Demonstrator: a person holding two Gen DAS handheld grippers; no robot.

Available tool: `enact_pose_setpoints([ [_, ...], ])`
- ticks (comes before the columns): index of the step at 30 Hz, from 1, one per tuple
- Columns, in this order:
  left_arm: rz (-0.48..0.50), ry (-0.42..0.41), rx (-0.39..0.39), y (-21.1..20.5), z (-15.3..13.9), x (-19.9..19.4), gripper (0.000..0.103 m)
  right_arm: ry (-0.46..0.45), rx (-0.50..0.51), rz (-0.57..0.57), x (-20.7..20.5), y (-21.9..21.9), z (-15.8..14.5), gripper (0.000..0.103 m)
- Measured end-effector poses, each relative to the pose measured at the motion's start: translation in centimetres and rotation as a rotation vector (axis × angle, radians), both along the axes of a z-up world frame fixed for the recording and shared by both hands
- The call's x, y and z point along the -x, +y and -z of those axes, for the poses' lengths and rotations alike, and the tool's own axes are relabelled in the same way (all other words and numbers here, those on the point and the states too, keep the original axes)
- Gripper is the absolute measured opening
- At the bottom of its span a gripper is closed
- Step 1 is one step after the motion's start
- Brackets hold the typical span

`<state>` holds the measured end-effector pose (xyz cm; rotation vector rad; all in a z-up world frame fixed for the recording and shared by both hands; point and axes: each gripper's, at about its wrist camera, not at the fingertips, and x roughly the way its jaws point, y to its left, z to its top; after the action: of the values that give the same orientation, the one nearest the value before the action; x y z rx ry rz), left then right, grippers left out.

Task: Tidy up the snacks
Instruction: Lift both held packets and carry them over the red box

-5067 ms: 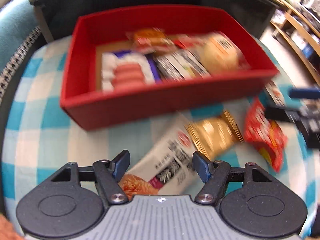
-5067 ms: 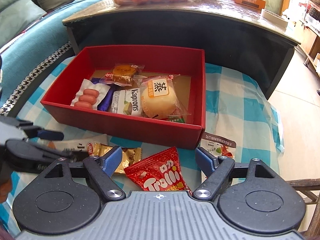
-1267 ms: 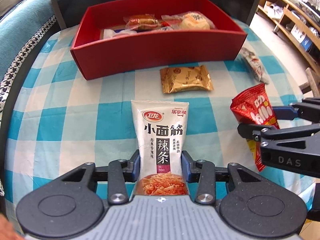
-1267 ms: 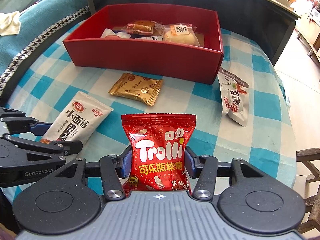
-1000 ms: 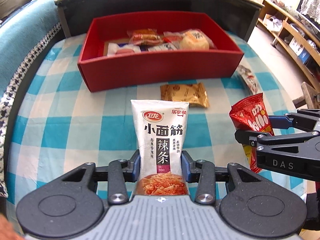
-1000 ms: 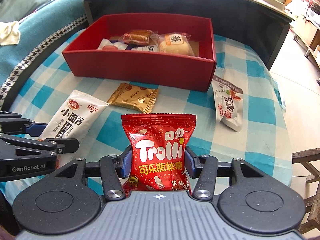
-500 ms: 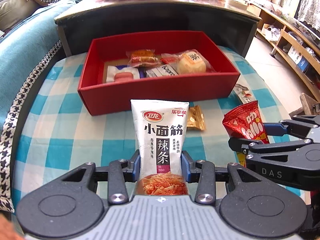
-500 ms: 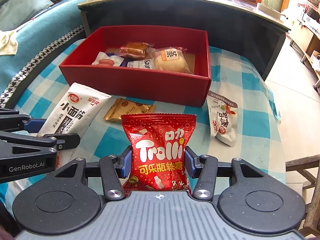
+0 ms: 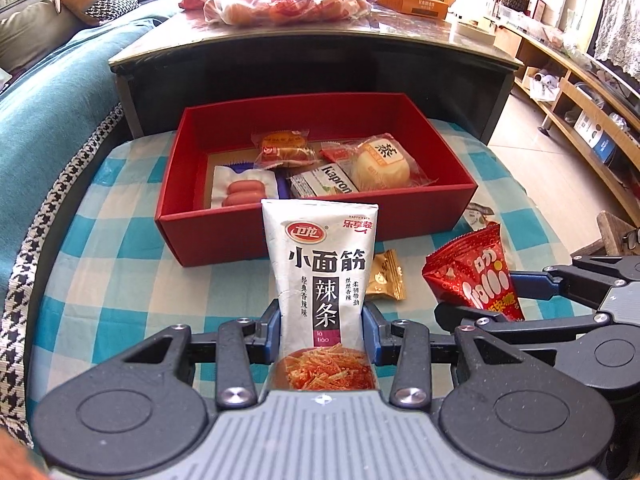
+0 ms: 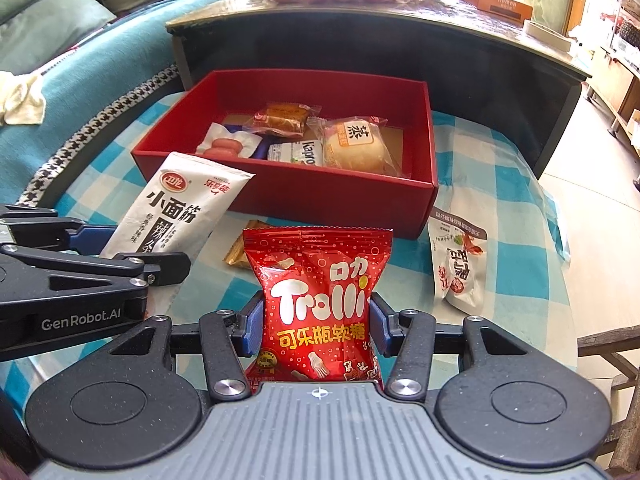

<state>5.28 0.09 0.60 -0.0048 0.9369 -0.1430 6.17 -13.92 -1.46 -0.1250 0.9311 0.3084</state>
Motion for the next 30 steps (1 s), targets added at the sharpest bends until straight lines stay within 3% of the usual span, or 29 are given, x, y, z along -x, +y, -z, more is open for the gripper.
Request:
enact_pose_setpoints([
  [30,0.001,-0.102,-0.023,-1.4,-2.9,-3.4,0.070,-0.092,-0.063,0.075,-3.3,-1.7,-3.1,0.059],
])
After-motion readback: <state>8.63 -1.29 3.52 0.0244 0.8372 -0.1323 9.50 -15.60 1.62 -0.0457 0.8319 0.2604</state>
